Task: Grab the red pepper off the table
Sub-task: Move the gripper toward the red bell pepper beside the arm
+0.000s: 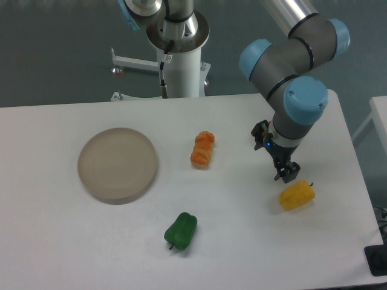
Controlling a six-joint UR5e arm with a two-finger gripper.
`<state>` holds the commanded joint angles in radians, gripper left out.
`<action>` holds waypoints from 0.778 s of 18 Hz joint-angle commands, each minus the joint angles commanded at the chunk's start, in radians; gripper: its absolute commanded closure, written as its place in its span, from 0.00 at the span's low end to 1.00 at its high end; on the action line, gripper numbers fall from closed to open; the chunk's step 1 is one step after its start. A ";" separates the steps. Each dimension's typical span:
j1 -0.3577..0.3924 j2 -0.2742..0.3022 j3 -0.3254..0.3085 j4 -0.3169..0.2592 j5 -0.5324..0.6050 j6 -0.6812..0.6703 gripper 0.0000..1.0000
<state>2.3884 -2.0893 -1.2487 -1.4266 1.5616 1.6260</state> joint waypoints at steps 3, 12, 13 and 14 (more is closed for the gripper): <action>0.006 0.002 0.000 0.000 -0.002 0.002 0.00; 0.136 0.086 -0.173 0.003 -0.002 0.337 0.00; 0.140 0.087 -0.184 0.008 0.000 0.344 0.00; 0.141 0.087 -0.190 0.014 0.000 0.348 0.00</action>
<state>2.5295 -2.0018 -1.4388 -1.4129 1.5616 1.9742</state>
